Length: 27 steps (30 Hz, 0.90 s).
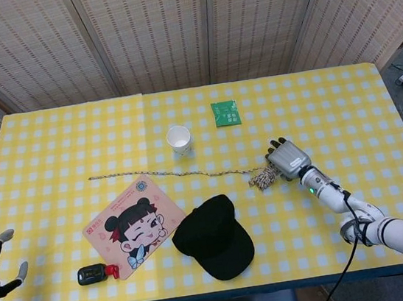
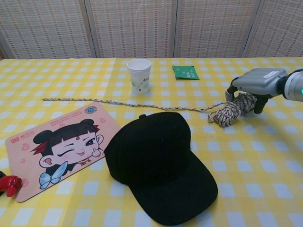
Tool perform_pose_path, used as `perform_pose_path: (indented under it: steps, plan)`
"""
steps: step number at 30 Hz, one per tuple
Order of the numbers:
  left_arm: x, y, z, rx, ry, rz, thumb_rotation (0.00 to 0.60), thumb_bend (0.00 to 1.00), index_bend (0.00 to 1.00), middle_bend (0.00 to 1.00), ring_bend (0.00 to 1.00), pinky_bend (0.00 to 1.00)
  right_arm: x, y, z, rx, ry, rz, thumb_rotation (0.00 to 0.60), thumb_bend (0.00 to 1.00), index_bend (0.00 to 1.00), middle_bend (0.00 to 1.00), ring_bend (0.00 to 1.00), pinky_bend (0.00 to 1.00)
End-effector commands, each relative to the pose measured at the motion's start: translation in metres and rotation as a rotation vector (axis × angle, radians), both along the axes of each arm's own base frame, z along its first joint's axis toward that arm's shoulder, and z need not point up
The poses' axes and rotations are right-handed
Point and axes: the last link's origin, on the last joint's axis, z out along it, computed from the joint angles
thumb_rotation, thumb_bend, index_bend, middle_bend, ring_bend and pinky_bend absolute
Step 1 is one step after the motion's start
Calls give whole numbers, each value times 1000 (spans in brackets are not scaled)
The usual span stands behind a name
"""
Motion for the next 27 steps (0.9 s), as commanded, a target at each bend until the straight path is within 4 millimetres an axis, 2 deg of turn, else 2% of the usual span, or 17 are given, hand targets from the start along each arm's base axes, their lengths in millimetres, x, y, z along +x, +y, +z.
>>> perform_pose_path:
  steps: [1, 18, 23, 27]
  plan:
    - [0, -1, 0, 1, 0, 1, 600, 331, 247, 260, 257, 194, 2, -1, -2, -5, -1, 5, 600, 247, 378, 325, 147, 164]
    - [-5, -4, 1, 3, -6, 13, 600, 331, 254, 260, 257, 194, 0, -1, -15, -26, -16, -4, 600, 305, 505, 423, 256, 209]
    - [-4, -3, 1, -3, -7, 9, 600, 331, 254, 260, 257, 194, -2, -1, -16, -39, -43, -14, 600, 422, 566, 481, 329, 283]
    - [-2, 3, 3, -12, -9, -10, 600, 331, 260, 260, 257, 194, -1, 0, -13, -47, -75, -19, 600, 565, 629, 536, 408, 427]
